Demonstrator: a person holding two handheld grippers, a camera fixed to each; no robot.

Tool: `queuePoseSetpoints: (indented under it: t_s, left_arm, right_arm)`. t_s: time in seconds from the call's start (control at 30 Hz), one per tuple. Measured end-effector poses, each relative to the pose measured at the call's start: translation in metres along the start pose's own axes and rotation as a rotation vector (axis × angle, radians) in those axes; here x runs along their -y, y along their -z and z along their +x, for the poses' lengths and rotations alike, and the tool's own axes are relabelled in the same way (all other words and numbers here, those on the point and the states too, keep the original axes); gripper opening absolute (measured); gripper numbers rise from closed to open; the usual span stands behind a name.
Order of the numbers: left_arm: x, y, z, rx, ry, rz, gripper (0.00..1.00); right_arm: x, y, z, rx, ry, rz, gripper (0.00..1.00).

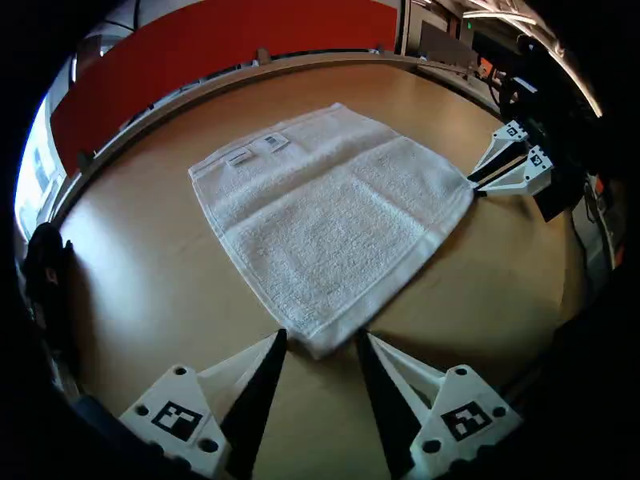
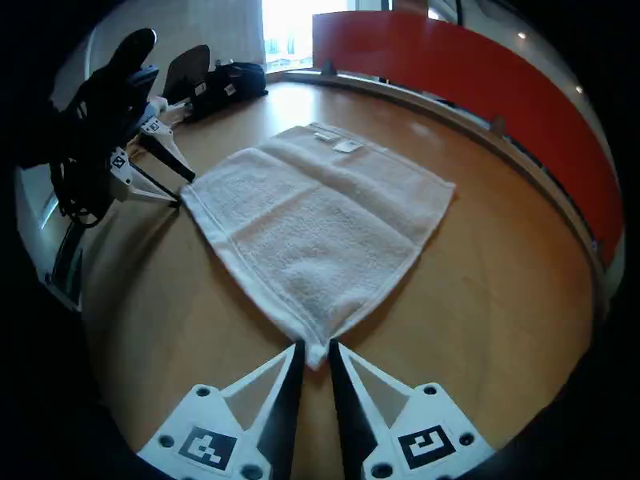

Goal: Fold towel

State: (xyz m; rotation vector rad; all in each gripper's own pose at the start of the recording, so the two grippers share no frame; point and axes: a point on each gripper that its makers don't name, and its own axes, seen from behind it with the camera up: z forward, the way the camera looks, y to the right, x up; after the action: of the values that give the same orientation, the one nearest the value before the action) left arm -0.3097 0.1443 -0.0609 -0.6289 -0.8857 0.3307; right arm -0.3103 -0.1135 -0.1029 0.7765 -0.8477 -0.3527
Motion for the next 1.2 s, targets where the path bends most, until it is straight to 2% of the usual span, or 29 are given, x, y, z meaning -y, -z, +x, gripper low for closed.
queuePoseSetpoints:
  t_s: [0.13,0.27,0.5,0.73,1.0,1.2]
  left_arm:
    - [0.001,-0.001,0.001,0.003,0.01,0.006,0.31]
    - [0.001,-0.002,0.003,0.004,0.014,0.014,0.18]
    - [-0.002,-0.001,0.004,-0.003,0.015,0.012,0.15]
    - [-0.002,0.007,0.013,-0.017,0.064,0.0,0.15]
    - [-0.006,0.03,0.028,-0.032,0.092,-0.003,0.15]
    - [-0.015,0.052,0.039,-0.037,0.116,-0.016,0.15]
  right_arm:
    - [0.0,0.001,-0.001,-0.002,-0.002,0.002,0.19]
    - [0.0,0.003,0.0,-0.007,-0.007,0.0,0.14]
    - [0.0,0.006,0.002,-0.016,-0.025,-0.006,0.1]
    - [-0.001,0.015,0.005,-0.026,-0.034,-0.01,0.1]
    - [-0.001,0.036,0.022,-0.065,-0.033,-0.019,0.1]
    - [0.0,0.057,0.039,-0.096,-0.038,-0.024,0.1]
